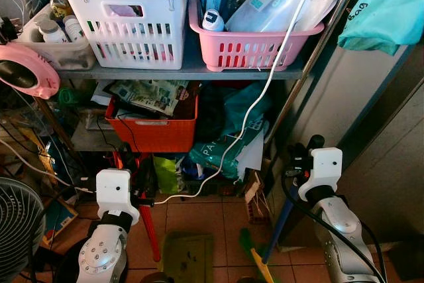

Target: Sweep floor

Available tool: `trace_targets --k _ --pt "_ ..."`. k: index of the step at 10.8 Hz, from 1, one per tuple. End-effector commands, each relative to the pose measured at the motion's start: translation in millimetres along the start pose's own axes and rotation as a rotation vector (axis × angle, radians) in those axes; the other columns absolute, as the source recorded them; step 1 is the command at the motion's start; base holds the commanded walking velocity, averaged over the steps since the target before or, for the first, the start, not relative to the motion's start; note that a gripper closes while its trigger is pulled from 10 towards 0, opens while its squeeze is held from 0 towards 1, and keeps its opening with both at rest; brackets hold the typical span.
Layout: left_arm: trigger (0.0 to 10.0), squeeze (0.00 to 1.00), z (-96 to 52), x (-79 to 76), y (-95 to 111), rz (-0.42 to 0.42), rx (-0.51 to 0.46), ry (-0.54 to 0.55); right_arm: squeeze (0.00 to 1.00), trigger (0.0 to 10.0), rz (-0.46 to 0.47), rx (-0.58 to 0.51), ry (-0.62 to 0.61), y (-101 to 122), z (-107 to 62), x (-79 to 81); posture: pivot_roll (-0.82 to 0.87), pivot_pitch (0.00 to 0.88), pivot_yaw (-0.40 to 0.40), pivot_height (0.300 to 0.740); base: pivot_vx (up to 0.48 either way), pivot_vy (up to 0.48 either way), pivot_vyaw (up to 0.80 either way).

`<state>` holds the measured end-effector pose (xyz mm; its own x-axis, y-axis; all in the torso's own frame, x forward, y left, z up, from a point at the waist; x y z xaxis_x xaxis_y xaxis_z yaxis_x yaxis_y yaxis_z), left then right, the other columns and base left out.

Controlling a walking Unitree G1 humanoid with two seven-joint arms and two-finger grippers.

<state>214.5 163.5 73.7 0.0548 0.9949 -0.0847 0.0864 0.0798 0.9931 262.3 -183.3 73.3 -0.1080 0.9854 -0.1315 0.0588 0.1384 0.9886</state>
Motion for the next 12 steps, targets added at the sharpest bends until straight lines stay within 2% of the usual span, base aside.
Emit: trace_targets --k 1,4,12 --pt "10.0 0.00 8.2 -4.8 42.5 -0.056 -0.076 0.062 0.00 10.0 0.020 -0.042 0.077 38.9 21.6 30.4 0.07 0.021 -0.050 0.740 0.000 0.000 0.00" --pt "10.0 0.00 11.7 -3.9 42.5 -0.057 -0.080 0.069 0.00 10.0 -0.020 -0.063 0.076 42.8 23.3 30.9 0.06 0.019 -0.046 0.740 0.000 0.000 0.00" --pt "10.0 0.00 14.6 -3.5 45.9 -0.056 -0.093 0.071 0.00 10.0 -0.003 -0.025 0.082 39.9 27.1 32.8 0.07 0.015 -0.046 0.740 0.000 0.000 0.00"
Point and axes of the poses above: a point about 5 cm out from each wrist's last joint towards the gripper, its own z axis pointing out of the wrist towards the gripper, its own y axis along the axis of the wrist's last joint, x = y × z, the point moved 1 cm from there along z, pointing out of the wrist towards the gripper, and after that the axes turned 6 degrees about -z, right-handed, at the moved point
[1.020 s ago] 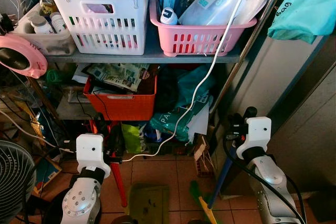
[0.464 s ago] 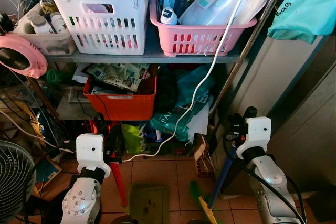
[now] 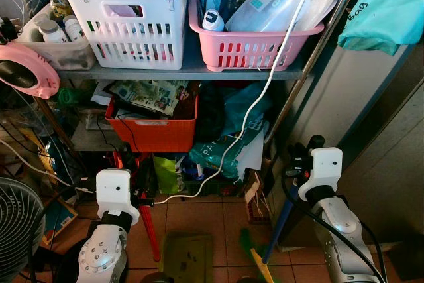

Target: Sweep floor

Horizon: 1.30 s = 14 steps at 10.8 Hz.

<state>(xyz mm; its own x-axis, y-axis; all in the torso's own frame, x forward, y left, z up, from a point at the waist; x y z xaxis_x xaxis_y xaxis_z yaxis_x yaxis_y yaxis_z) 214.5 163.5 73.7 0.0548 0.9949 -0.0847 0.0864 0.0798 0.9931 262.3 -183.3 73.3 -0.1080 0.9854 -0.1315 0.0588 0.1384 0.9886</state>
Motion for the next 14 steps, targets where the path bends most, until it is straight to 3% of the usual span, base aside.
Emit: trace_targets --k 1,9,14 --pt "10.0 0.00 14.6 -3.5 45.9 -0.056 -0.093 0.071 0.00 10.0 -0.003 -0.025 0.082 39.9 27.1 32.9 0.07 0.015 -0.046 0.740 0.000 0.000 0.00" --pt "10.0 0.00 16.6 -6.8 44.0 -0.062 -0.085 0.056 0.00 10.0 0.018 -0.034 0.068 38.1 24.0 36.3 0.06 0.015 -0.039 0.740 0.000 0.000 0.00" --pt "10.0 0.00 12.2 -12.0 41.1 -0.063 -0.021 0.054 0.00 10.0 0.007 -0.011 0.045 39.9 26.7 33.9 0.07 0.024 -0.041 0.740 0.000 0.000 0.00"
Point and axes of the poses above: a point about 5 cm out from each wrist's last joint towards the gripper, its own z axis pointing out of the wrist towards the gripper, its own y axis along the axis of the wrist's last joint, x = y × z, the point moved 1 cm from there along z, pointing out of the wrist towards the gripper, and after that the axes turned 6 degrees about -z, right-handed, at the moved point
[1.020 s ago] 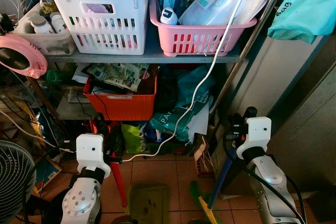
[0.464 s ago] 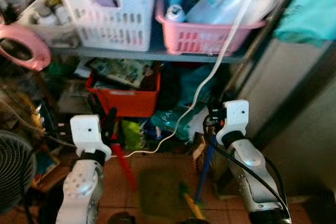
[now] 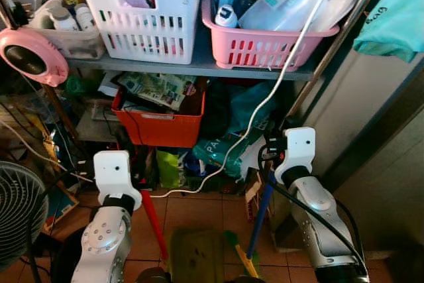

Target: Sweep floor

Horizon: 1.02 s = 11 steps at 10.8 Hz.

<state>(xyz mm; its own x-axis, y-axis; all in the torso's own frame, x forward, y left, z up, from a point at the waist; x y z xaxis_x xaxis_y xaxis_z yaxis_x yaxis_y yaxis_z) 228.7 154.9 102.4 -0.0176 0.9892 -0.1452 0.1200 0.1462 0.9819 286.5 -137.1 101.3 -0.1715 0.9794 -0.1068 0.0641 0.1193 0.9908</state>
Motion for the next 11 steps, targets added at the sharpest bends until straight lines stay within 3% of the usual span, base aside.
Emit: trace_targets --k 1,5,11 --pt "10.0 0.00 0.2 -2.8 13 -0.002 -0.048 -0.010 0.00 10.0 -0.001 -0.001 -0.031 4 1.0 -6.6 0.07 0.028 -0.039 0.740 0.000 0.000 -0.64" --pt "10.0 0.00 6.7 -9.0 30 0.012 -0.093 -0.038 0.00 10.0 -0.001 -0.039 -0.059 17 12.6 -12.6 0.06 0.061 -0.016 0.740 0.000 0.000 -0.47" --pt "10.0 0.00 2.6 -16.3 21 0.004 -0.049 -0.067 0.00 10.0 0.018 0.016 -0.071 2 8.8 -12.5 0.07 0.045 -0.032 0.740 0.000 0.000 -0.79"
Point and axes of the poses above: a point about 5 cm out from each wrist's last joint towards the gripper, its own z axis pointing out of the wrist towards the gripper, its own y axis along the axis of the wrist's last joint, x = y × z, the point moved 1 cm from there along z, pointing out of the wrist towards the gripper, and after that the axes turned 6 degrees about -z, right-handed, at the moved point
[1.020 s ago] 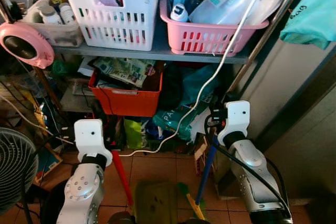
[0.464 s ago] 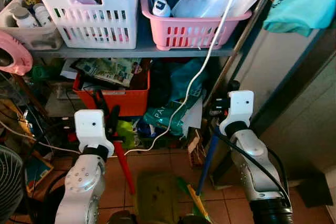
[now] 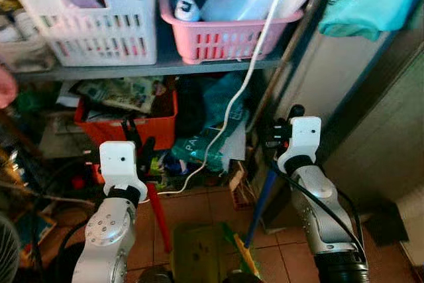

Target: Sweep floor

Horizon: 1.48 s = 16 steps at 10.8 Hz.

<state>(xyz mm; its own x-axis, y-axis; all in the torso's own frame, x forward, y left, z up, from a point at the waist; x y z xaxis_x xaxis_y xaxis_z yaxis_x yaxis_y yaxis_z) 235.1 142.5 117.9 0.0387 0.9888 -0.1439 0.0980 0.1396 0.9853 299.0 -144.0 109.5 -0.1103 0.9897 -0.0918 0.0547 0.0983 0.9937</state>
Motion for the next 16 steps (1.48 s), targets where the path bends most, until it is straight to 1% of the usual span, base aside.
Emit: trace_targets --k 1,4,5,6,7,8,9,10,11,12,13,14,15,16 --pt "10.0 0.00 -1.7 -2.3 6 -0.003 -0.022 -0.013 0.00 10.0 0.002 0.031 -0.010 -7 -1.5 -2.8 0.07 0.041 -0.032 0.740 0.000 0.000 0.00" --pt "10.0 0.00 -1.5 -2.4 6 -0.025 -0.032 -0.010 0.00 10.0 0.013 0.016 0.002 -6 -1.3 -0.9 0.08 0.028 -0.031 0.740 0.000 0.000 0.00" --pt "10.0 0.00 -5.0 6.1 5 -0.027 -0.036 0.009 0.00 10.0 0.022 -0.021 0.006 -3 -5.9 -2.9 0.08 0.023 -0.018 0.740 0.000 0.000 0.00" --pt "10.0 0.00 -5.9 13.0 4 0.000 -0.033 0.030 0.00 10.0 0.020 -0.020 -0.009 -6 -8.9 -8.9 0.08 0.023 -0.009 0.740 0.000 0.000 0.00" --pt "10.0 0.00 -6.1 17.3 3 0.004 -0.029 0.040 0.00 10.0 0.031 -0.036 -0.033 -5 -9.8 -15.5 0.09 0.008 0.006 0.740 0.000 0.000 0.00" --pt "10.0 0.00 -3.5 16.6 5 0.041 -0.046 0.005 0.00 10.0 0.028 -0.056 -0.057 -3 -6.3 -18.8 0.08 0.000 0.004 0.740 0.000 0.000 0.00" --pt "10.0 0.00 2.8 15.4 9 0.040 -0.070 -0.028 0.00 10.0 0.029 -0.078 -0.066 2 -1.2 -19.3 0.08 0.000 -0.007 0.740 0.000 0.000 0.00" --pt "10.0 0.00 6.6 23.6 10 0.111 -0.091 0.008 0.00 10.0 0.012 -0.069 -0.082 -2 -0.7 -19.8 0.08 0.000 -0.007 0.740 0.000 0.000 0.00" --pt "10.0 0.00 -4.7 40.6 -7 0.146 -0.053 0.092 0.00 10.0 -0.006 -0.045 -0.096 -14 -10.5 -21.3 0.07 0.000 -0.007 0.740 0.000 0.000 0.00" --pt "10.0 0.00 -17.5 47.2 -22 0.151 -0.004 0.124 0.00 10.0 -0.006 -0.035 -0.085 -19 -18.7 -23.7 0.06 0.000 -0.016 0.740 0.000 0.000 0.00" --pt "10.0 0.00 -22.2 49.8 -29 0.155 0.013 0.128 0.00 10.0 -0.011 -0.028 -0.075 -21 -20.7 -25.2 0.05 0.000 -0.015 0.740 0.000 0.000 0.00" --pt "10.0 0.00 -21.0 48.2 -32 0.155 0.009 0.120 0.00 10.0 -0.011 -0.027 -0.106 -23 -21.5 -35.2 0.05 0.000 0.006 0.740 0.000 0.000 0.00" --pt "10.0 0.00 -18.3 46.4 -30 0.146 -0.013 0.117 0.00 10.0 -0.005 -0.013 -0.139 -29 -23.8 -40.1 0.05 0.000 0.011 0.740 0.000 0.000 0.00" --pt "10.0 0.00 -15.9 45.1 -29 0.157 -0.026 0.112 0.00 10.0 0.009 -0.003 -0.143 -32 -25.7 -38.6 0.04 0.000 0.018 0.740 0.000 0.000 0.00"
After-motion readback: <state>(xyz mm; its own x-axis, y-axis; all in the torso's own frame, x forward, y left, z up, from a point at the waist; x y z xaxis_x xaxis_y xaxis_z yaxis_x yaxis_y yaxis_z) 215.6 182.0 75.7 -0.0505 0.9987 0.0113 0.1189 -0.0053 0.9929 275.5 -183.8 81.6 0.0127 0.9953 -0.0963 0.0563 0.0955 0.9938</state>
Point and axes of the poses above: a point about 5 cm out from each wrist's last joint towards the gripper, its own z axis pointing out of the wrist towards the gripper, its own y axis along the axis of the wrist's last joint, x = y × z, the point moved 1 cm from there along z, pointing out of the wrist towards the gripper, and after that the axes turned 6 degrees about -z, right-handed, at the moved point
